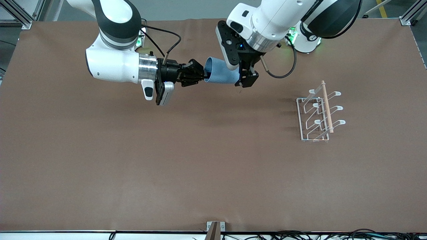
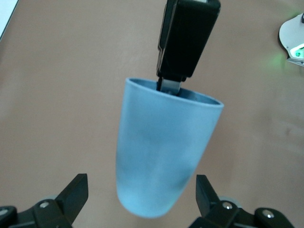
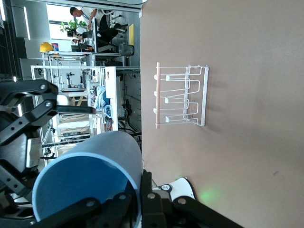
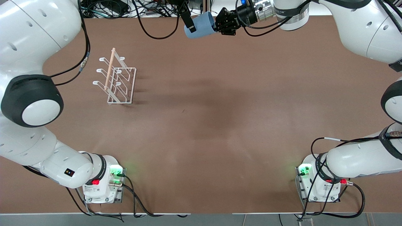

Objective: Hang cup on cup holder
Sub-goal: 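Carry the cup forward while the left gripper reaches toward it, then close the left gripper on the blue cup's base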

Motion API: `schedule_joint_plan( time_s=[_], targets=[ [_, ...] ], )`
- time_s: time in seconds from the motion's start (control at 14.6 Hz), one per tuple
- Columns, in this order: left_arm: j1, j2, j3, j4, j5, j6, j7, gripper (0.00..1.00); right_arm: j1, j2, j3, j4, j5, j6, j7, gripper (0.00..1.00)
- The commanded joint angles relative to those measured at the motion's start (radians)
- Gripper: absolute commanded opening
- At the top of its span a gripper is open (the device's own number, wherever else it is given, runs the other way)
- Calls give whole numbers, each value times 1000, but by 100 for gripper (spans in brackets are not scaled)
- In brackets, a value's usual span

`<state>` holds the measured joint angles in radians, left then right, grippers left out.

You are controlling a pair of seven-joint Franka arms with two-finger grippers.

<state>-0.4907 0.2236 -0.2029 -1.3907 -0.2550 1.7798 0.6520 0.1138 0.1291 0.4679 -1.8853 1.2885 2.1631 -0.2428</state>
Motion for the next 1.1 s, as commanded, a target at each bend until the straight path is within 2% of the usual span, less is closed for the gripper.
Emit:
schedule_joint_plan(
  time_s=[0.0,0.82,0.96,1.03],
  targets=[
    [3,29,-1,6,-46,24,66,100,-5,-11,6,-12,28,0,-23,5],
    [-14,72,-4,1,-69,75,87,95,-2,-13,6,-23,28,3,-26,7],
    [-22,72,-7,1,-66,79,94,90,0,-13,6,-23,28,4,-26,7],
    [-22,72,-7,1,-63,79,97,84,0,-13,6,-23,28,4,-26,8]
  ],
)
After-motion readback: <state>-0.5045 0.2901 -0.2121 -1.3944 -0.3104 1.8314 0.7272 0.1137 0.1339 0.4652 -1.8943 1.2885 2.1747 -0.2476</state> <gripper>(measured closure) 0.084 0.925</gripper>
